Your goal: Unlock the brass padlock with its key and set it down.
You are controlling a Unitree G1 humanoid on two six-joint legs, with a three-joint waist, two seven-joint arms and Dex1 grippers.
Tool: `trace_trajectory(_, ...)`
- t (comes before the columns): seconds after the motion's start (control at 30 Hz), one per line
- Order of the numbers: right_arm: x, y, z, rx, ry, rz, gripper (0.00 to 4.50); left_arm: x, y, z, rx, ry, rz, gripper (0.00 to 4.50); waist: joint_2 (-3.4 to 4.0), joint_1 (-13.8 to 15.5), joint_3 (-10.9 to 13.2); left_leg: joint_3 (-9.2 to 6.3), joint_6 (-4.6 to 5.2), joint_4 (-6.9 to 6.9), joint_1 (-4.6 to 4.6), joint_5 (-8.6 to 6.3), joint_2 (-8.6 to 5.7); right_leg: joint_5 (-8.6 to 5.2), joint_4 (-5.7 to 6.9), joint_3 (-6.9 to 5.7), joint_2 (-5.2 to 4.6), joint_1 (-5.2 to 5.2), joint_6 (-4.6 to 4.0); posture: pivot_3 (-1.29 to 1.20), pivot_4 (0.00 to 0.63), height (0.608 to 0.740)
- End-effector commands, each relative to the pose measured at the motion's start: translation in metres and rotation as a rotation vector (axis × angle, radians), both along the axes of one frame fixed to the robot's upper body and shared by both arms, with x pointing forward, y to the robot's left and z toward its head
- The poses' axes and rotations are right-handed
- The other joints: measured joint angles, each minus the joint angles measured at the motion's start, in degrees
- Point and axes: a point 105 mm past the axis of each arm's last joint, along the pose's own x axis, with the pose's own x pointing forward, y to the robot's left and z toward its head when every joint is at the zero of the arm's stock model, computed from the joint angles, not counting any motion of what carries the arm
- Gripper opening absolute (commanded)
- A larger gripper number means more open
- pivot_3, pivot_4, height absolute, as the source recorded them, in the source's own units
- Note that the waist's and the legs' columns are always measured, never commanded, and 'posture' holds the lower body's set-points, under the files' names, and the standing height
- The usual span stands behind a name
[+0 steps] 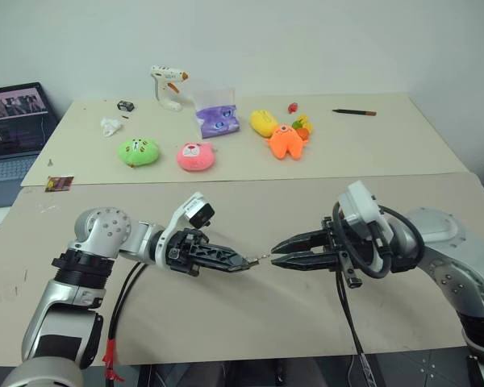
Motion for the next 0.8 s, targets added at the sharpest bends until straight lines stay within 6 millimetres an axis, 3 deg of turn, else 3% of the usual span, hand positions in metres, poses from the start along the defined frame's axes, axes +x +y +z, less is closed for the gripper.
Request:
trace_trajectory(0.03,-0.0071,0.0055,0.008,0.014,-0.035,0.039,1.08,-0.0062,0.0019,0.005,-0.017,-0.012,-0.027,0.82,0.0,0.0,0.0,0.0,0.0,0.0,0.0,0.0,0.0,0.0,0.0,-0.01,0.0,0.0,0.0,0.0,0.15,0.74)
trace_trajectory(0.63,-0.0123,0.0131,0.0073,0.027,-0.015,0.064,1.08,-0.0074,0.0045,0.0017,-0.014,-0.001,-0.018,0.82,0.0,0.0,0.0,0.01,0.0,0.01,0.0,0.0,0.0,0.0,0.0,-0.01,0.0,0.0,0.0,0.0,0.15,0.74)
trace_trajectory(0.77,-0.0133,0.0133,0.0067,0.028,-0.007,0.064,0.12,-0.007,0.004,0.0014,-0.014,-0.001,-0.017,0.82,0.0,0.0,0.0,0.01,0.0,0.0,0.0,0.0,0.0,0.0,0.0,-0.01,0.0,0.0,0.0,0.0,0.15,0.74)
trace_trajectory(0.8,-0.0134,0.0134,0.0065,0.028,-0.006,0.063,0.12,-0.0069,0.004,0.0014,-0.014,-0.002,-0.017,0.82,0.0,0.0,0.0,0.01,0.0,0.0,0.0,0.0,0.0,0.0,0.0,-0.01,0.0,0.0,0.0,0.0,0.15,0.74)
